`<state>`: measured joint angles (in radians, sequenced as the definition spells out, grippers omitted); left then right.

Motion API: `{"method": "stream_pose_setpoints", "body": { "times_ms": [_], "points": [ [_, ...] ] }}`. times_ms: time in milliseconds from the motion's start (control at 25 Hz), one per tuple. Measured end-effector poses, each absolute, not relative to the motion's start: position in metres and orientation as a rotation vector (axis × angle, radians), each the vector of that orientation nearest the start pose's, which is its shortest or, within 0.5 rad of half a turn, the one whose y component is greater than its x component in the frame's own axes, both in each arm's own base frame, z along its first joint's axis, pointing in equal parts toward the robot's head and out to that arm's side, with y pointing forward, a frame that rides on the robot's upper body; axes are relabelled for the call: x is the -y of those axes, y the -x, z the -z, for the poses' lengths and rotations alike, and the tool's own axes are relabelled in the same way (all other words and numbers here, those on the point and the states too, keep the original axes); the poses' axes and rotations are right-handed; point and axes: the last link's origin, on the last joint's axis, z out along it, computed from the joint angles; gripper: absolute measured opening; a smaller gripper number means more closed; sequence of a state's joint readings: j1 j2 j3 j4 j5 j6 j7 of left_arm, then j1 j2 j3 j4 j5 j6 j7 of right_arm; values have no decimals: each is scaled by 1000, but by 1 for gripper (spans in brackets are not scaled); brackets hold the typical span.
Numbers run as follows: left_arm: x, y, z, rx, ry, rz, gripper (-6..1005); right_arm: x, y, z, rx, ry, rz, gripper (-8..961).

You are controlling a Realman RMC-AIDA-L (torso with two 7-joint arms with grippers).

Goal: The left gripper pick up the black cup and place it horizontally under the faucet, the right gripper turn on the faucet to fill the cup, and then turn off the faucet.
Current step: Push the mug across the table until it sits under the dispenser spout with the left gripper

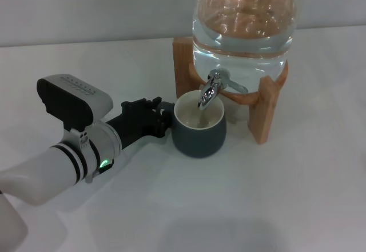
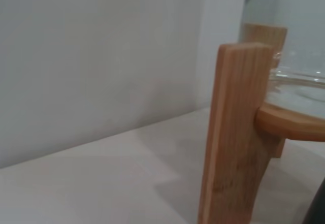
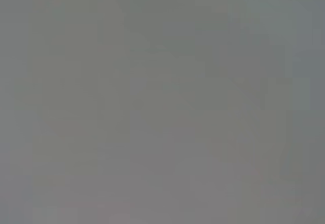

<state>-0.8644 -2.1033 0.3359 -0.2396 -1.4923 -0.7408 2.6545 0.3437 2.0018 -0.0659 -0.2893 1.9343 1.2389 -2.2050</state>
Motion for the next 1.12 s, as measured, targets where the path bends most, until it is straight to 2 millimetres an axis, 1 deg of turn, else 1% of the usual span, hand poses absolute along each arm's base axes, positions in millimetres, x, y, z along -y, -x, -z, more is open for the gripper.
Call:
{"method": "stream_pose_setpoints", "body": {
  "times_ms": [480, 1120],
  "points": [
    [-365, 231, 140, 645, 2382, 475, 369, -292, -416, -137, -791, 1160, -973, 841],
    [-363, 227, 142, 645, 2394, 491, 369, -291, -417, -137, -793, 1158, -968, 842]
  ]
}}
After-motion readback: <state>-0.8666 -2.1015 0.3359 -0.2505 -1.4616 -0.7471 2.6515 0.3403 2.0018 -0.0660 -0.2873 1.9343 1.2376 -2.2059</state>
